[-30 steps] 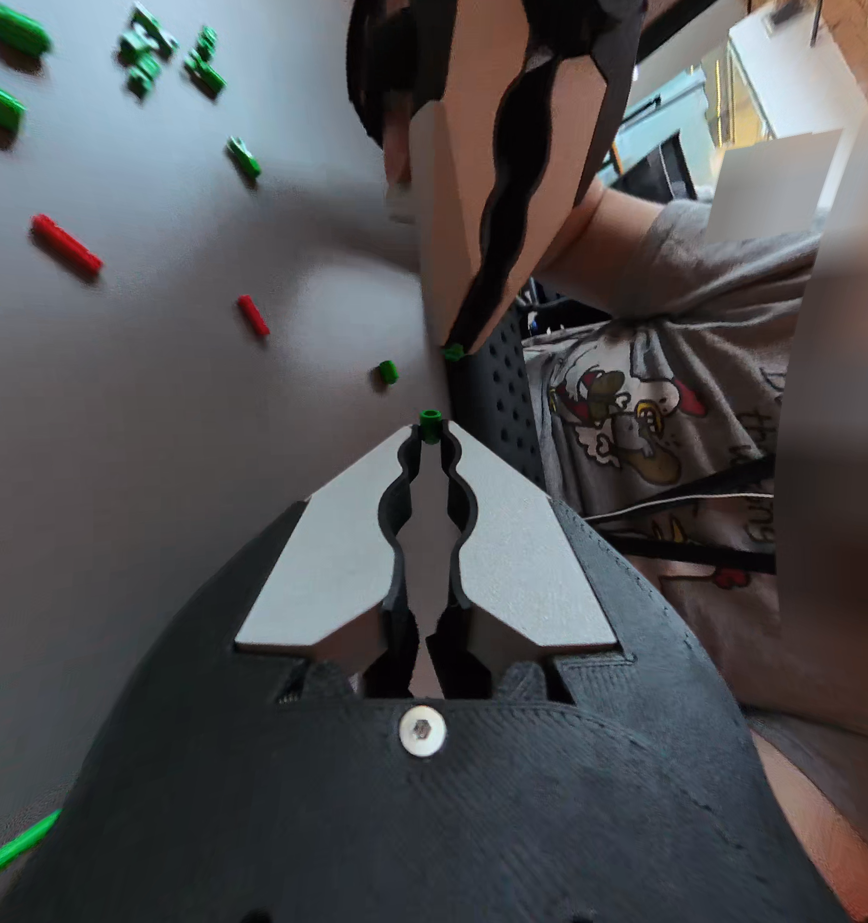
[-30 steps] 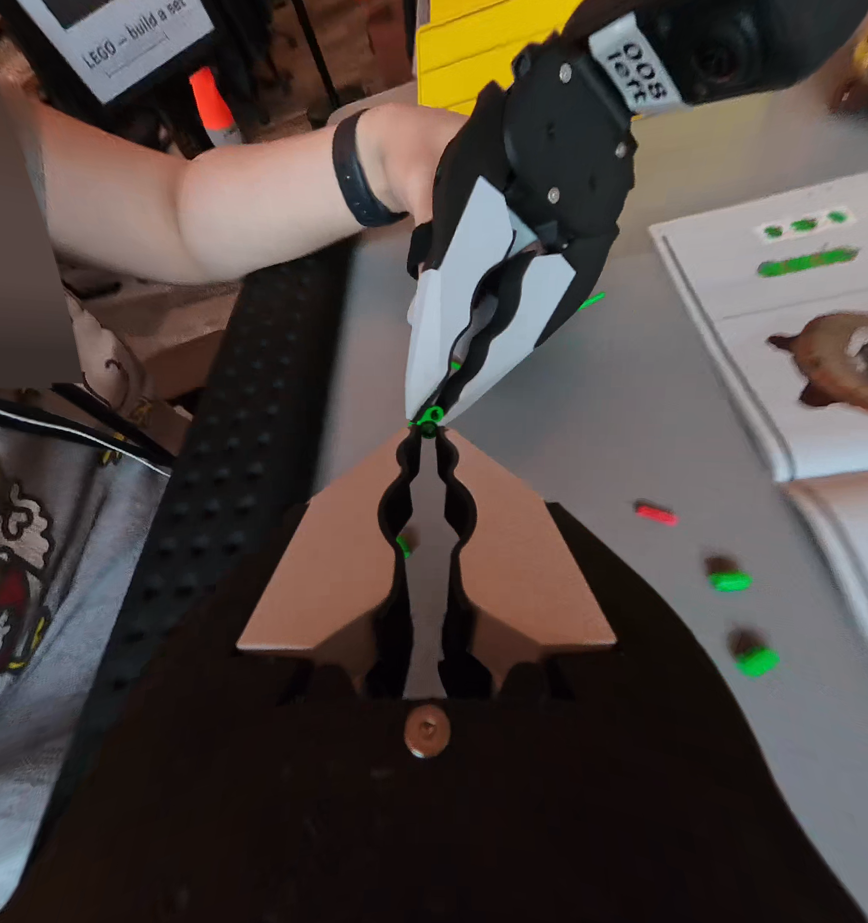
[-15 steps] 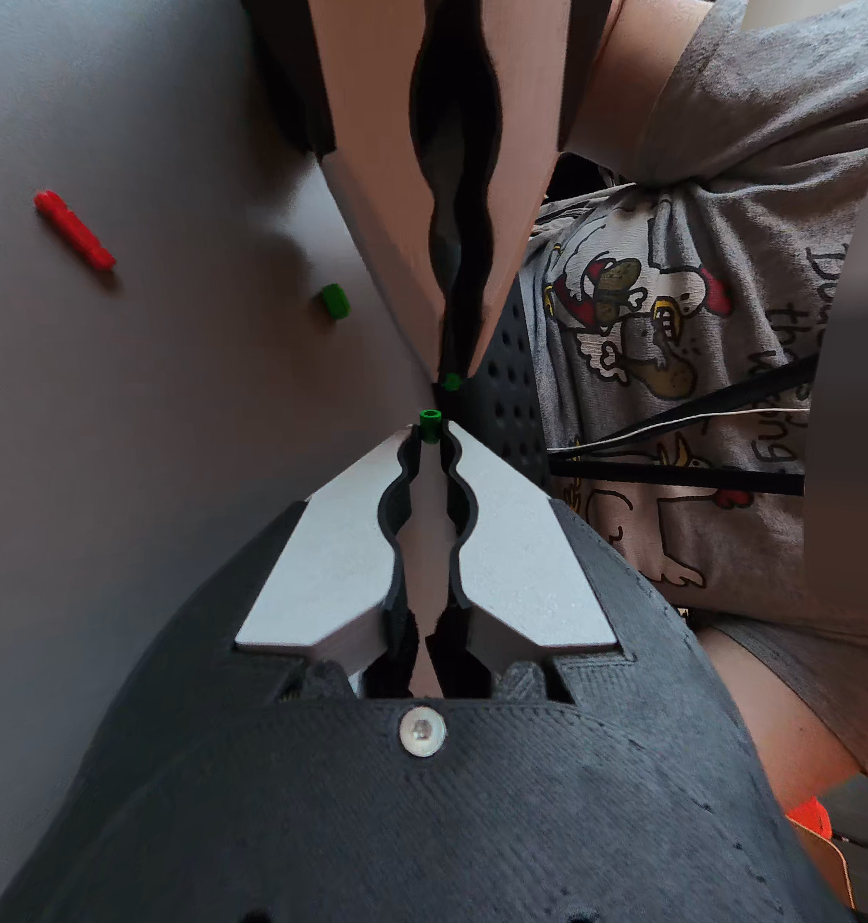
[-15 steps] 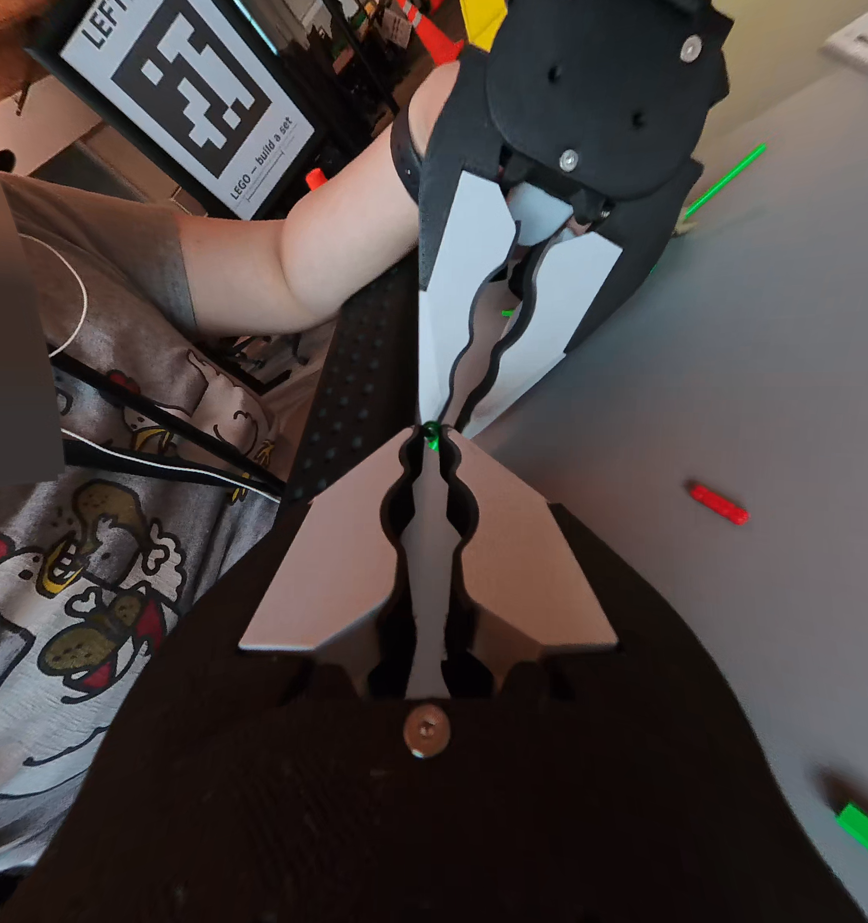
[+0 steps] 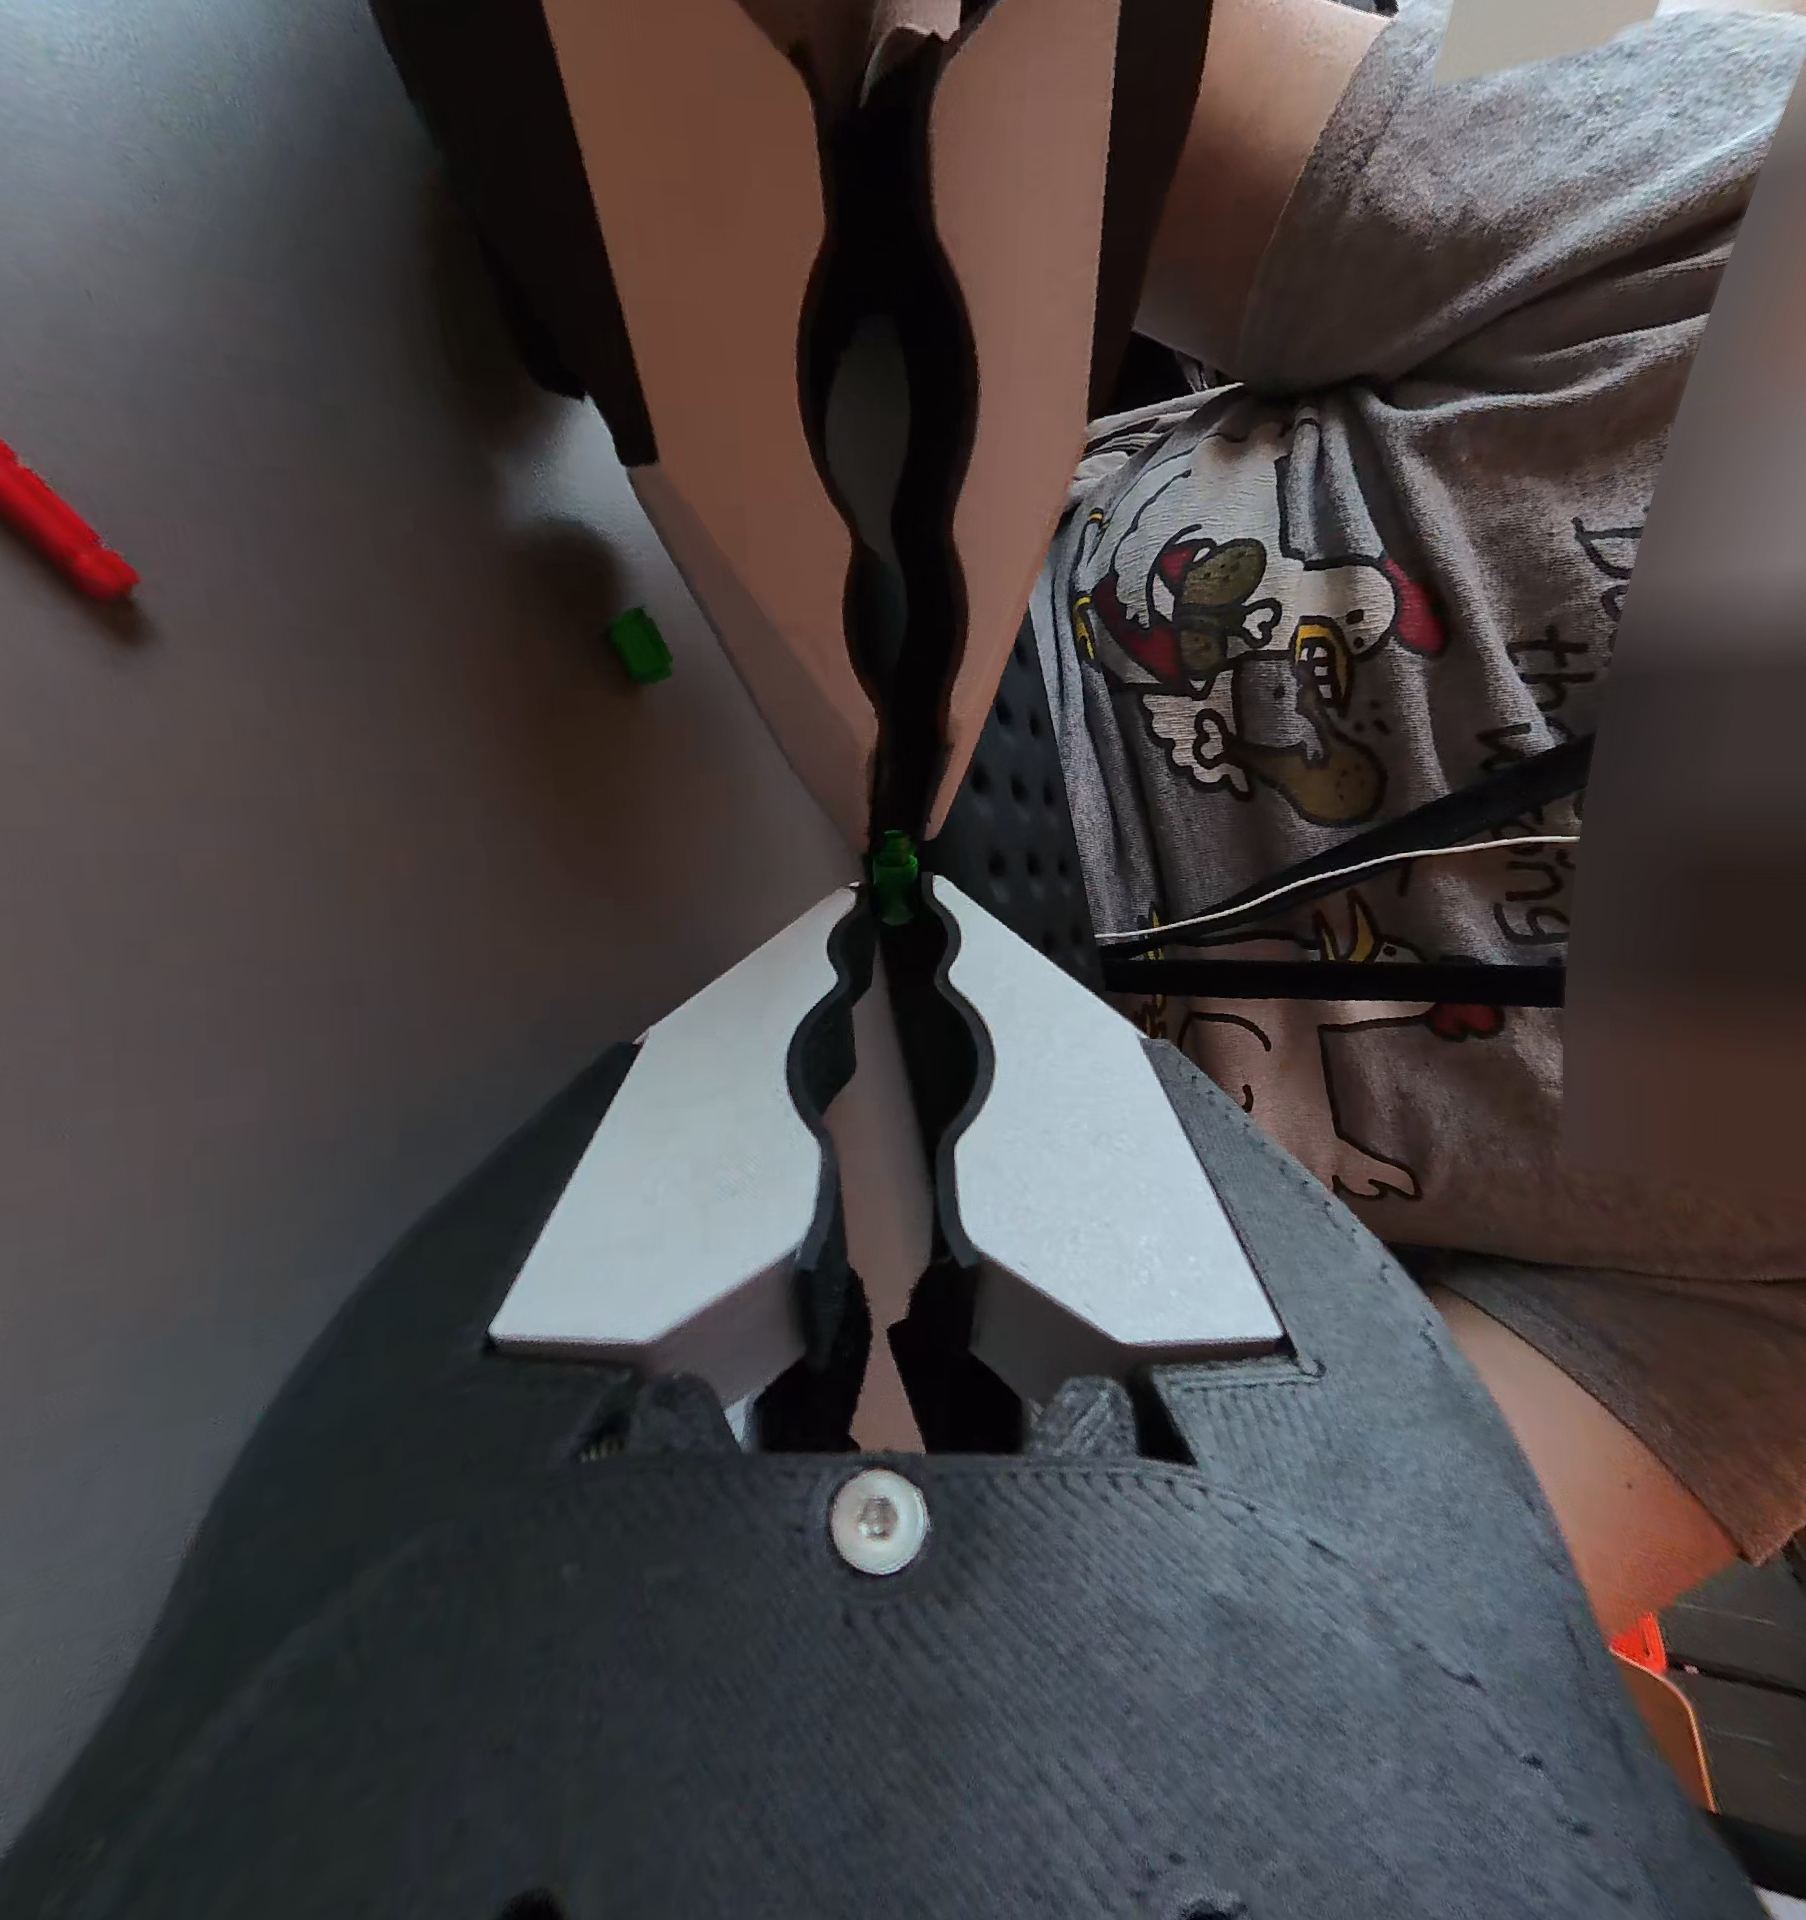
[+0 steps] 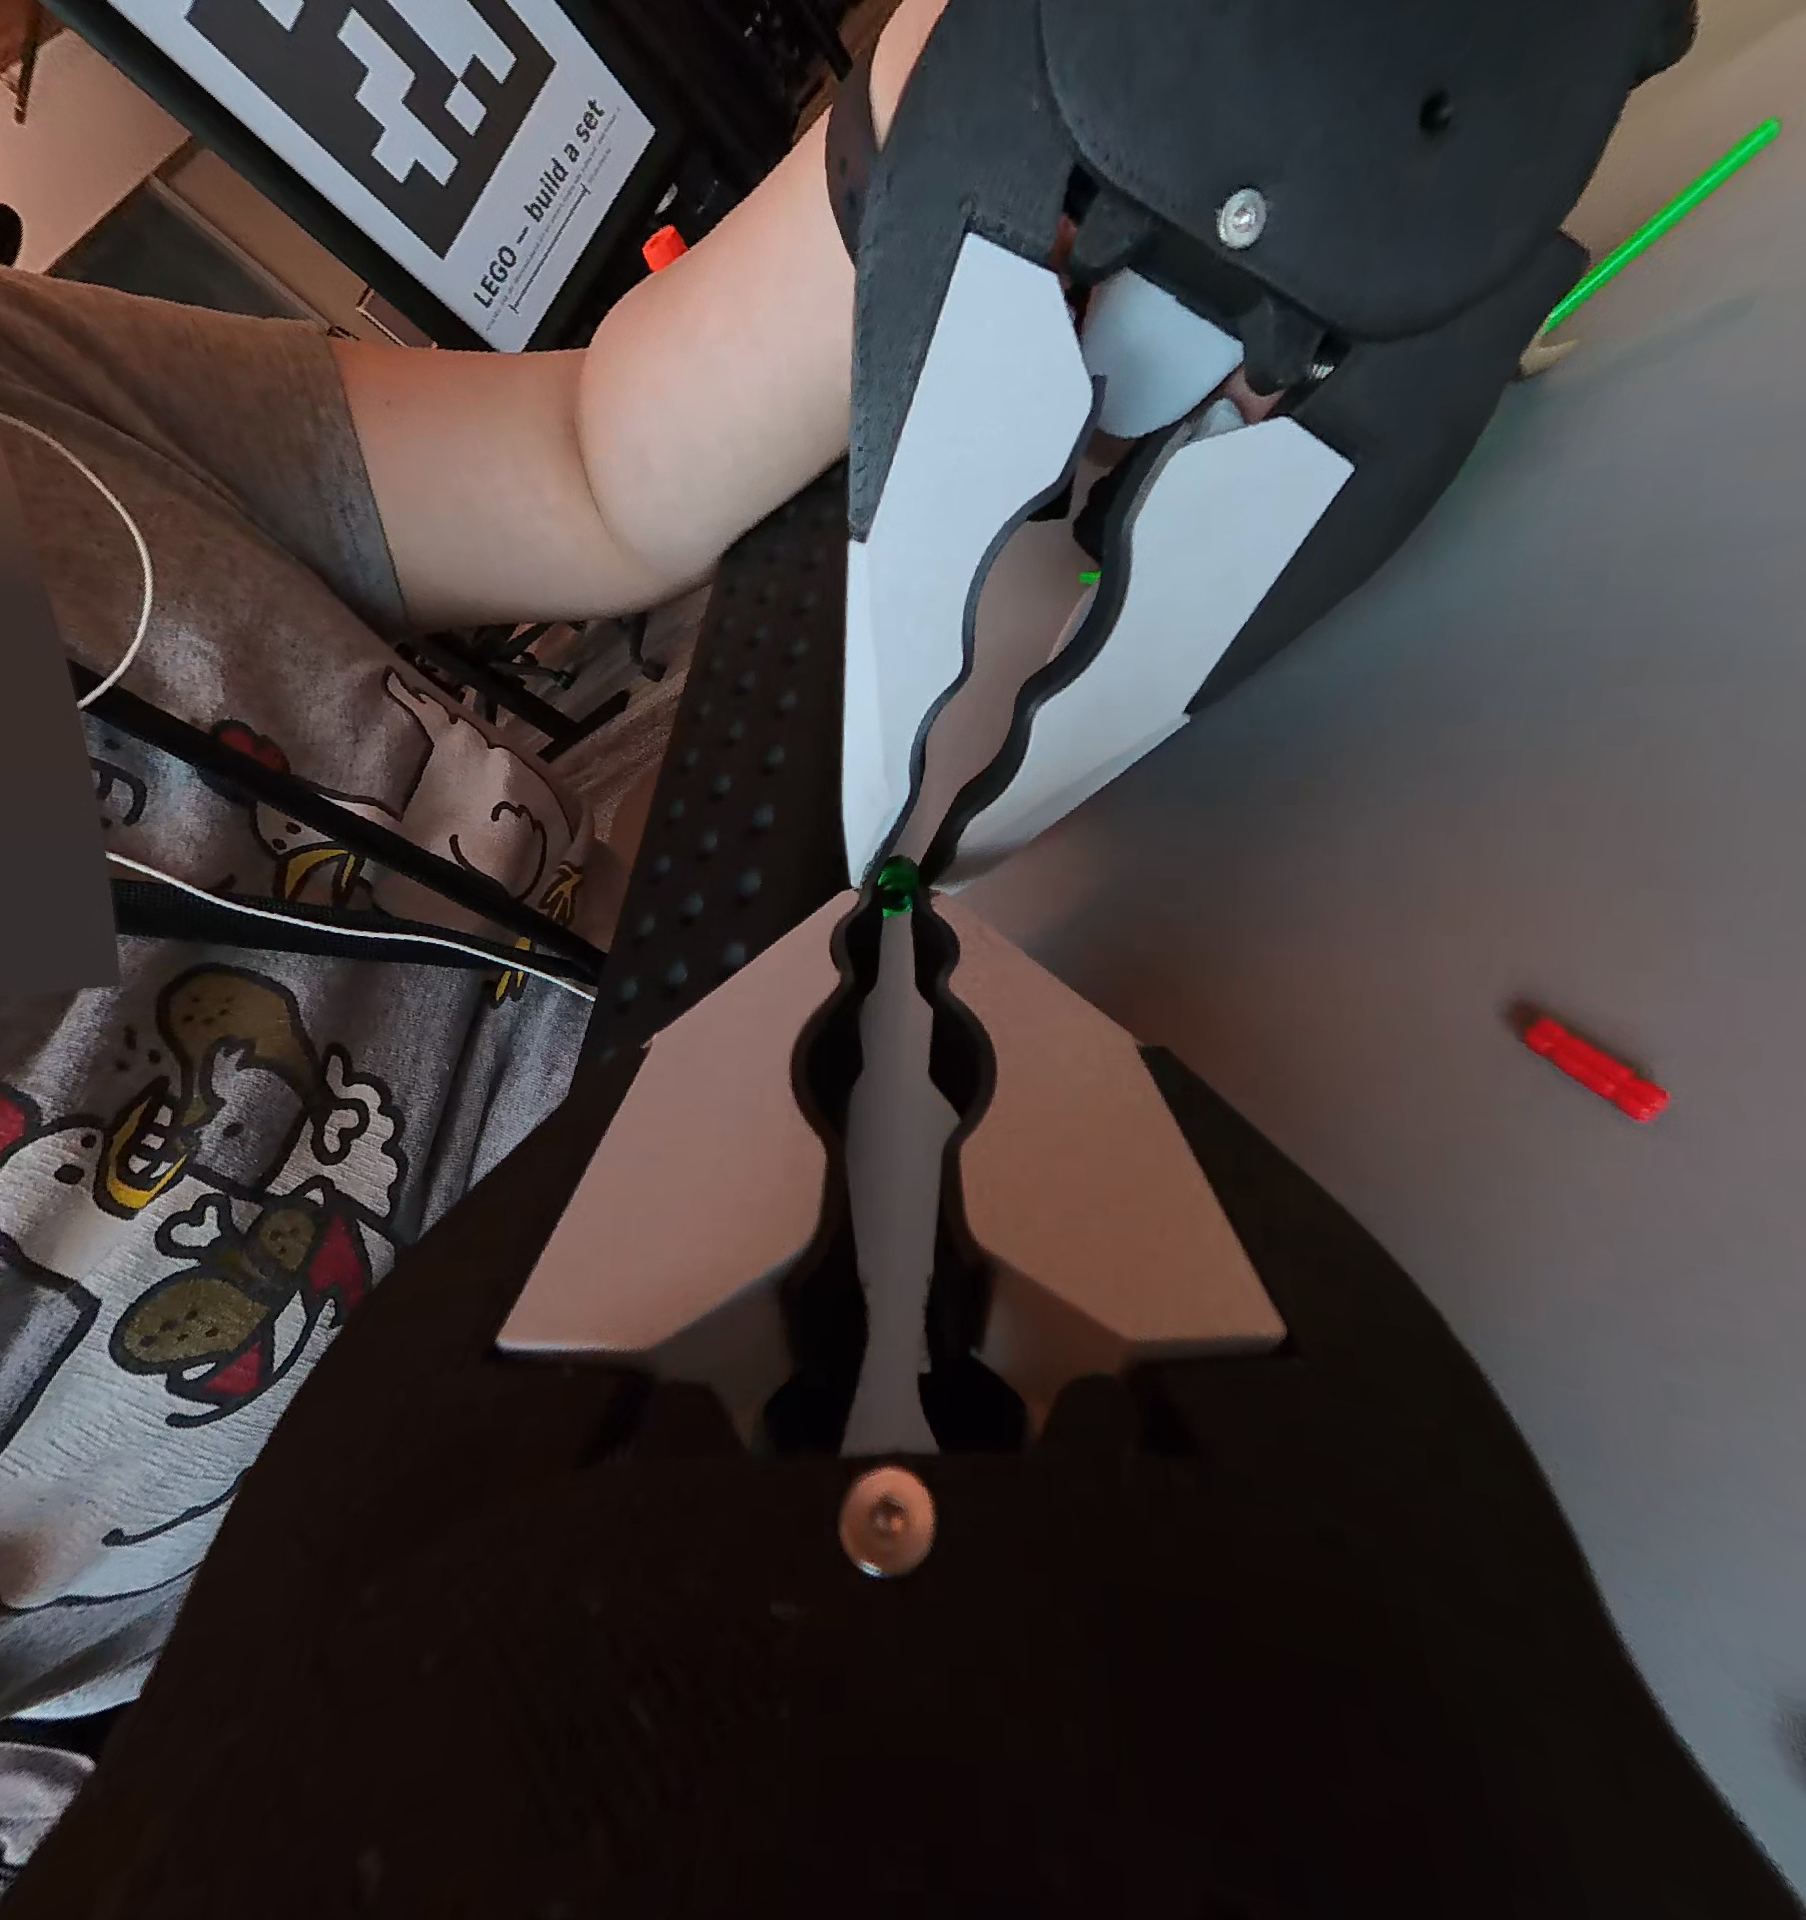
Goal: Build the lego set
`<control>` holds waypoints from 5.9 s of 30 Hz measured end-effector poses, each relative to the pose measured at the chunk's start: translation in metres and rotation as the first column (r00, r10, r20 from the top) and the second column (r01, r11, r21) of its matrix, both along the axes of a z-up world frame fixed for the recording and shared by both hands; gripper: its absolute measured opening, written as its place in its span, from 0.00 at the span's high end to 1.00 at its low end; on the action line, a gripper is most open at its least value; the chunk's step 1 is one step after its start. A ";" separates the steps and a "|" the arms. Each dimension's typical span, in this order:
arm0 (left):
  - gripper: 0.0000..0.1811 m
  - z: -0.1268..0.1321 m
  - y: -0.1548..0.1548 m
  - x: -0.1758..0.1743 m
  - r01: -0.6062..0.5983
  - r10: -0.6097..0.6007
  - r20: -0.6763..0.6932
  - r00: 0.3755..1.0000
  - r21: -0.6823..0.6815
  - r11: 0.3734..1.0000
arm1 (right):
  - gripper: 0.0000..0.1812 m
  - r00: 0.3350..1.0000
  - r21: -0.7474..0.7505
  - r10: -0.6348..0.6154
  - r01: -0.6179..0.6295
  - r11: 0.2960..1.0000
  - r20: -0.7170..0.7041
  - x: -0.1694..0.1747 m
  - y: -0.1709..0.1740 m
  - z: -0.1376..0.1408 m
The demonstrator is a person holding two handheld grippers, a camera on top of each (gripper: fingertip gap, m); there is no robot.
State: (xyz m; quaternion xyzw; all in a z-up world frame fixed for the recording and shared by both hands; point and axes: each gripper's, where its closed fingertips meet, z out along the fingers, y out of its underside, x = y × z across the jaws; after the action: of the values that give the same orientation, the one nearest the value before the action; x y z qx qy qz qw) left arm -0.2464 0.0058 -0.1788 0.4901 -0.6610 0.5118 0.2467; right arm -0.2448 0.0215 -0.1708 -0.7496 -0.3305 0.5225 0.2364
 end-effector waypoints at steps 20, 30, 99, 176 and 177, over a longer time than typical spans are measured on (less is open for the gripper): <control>0.97 -0.017 -0.008 -0.010 0.107 -0.103 -0.051 0.993 0.082 0.991 | 0.99 0.987 -0.040 0.089 -0.084 0.996 0.134 -0.009 -0.010 -0.020; 0.98 -0.017 -0.011 -0.013 0.156 -0.150 -0.075 0.986 0.074 0.985 | 0.99 0.963 0.023 0.153 -0.162 0.986 0.223 -0.012 -0.014 -0.020; 0.98 -0.014 0.010 -0.003 0.006 -0.005 -0.166 0.986 0.005 1.000 | 0.99 0.694 0.310 0.218 -0.550 0.776 0.686 -0.002 0.010 -0.021; 0.97 0.064 0.073 0.043 -0.444 0.475 0.179 0.862 -0.190 0.876 | 0.88 0.779 0.916 -0.543 -0.096 0.390 0.313 0.024 0.080 0.054; 0.97 0.065 0.073 0.042 -0.443 0.476 0.176 0.862 -0.194 0.875 | 0.88 0.780 0.916 -0.544 -0.093 0.390 0.310 0.024 0.080 0.054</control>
State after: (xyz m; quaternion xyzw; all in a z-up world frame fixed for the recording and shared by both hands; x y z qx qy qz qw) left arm -0.2041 0.0786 -0.1141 0.5551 -0.5081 0.6539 0.0788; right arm -0.2211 0.1015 -0.1168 -0.6615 -0.4976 -0.0274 0.5604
